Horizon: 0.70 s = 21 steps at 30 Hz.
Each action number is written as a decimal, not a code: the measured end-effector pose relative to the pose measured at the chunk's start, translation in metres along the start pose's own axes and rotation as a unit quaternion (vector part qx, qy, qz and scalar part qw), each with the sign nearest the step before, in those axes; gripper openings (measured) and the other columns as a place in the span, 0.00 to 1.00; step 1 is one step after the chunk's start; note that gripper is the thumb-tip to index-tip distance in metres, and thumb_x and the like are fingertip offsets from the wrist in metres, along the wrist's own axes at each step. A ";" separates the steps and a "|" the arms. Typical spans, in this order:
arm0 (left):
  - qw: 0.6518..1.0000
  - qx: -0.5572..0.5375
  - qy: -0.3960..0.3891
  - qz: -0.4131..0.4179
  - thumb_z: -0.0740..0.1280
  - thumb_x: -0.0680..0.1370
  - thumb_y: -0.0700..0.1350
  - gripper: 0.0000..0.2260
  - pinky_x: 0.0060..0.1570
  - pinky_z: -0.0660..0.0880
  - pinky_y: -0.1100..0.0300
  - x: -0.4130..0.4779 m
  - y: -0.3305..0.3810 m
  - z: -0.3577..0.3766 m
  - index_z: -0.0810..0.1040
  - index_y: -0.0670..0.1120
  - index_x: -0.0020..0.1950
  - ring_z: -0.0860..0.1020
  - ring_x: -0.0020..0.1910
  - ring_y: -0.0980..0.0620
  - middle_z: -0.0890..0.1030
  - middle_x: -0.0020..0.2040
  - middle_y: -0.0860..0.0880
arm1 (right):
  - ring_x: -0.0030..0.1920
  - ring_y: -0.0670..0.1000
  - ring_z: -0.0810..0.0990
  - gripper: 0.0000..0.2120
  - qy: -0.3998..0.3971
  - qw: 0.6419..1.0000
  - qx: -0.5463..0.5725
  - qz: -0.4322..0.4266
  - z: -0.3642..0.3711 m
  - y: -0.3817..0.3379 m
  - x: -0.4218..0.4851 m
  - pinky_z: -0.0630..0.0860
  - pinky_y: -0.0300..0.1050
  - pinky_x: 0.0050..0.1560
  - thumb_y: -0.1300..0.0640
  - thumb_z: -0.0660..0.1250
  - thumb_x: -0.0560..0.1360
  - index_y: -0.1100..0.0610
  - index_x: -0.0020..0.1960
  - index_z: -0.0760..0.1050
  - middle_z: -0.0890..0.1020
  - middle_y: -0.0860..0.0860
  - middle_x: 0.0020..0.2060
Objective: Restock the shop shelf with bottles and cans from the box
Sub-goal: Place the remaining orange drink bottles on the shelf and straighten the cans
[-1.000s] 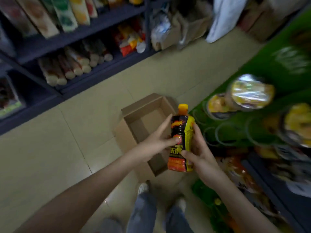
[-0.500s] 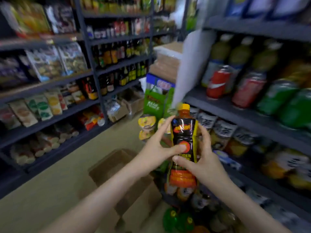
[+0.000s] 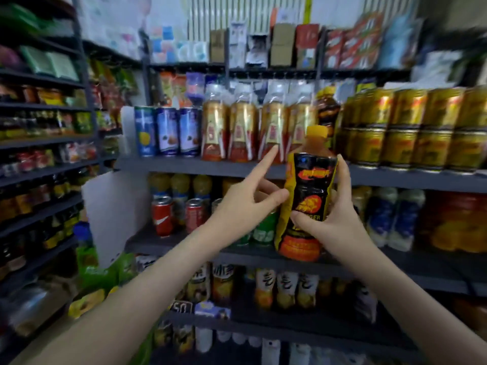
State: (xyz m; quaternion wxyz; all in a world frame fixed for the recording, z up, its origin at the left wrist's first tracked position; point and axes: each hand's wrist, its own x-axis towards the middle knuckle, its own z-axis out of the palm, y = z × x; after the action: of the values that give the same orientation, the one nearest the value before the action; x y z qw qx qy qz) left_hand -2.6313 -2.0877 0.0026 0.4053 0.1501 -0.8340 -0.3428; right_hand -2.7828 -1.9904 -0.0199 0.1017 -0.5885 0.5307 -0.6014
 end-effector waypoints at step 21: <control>0.856 0.495 0.114 0.096 0.59 0.76 0.64 0.37 0.69 0.40 0.33 0.208 -0.077 0.033 0.41 0.59 0.77 0.35 0.75 0.42 0.36 0.77 0.42 | 0.53 0.24 0.70 0.52 0.073 0.985 -0.147 -0.056 -0.097 0.062 0.181 0.70 0.34 0.56 0.59 0.73 0.72 0.41 0.76 0.36 0.67 0.28 0.57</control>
State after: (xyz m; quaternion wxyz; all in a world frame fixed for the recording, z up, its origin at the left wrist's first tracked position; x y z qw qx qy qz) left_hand -2.7894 -2.2381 0.0540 0.4006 0.2884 -0.8519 0.1750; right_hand -2.9452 -2.1017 0.0663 -0.0583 -0.5804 0.5857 -0.5628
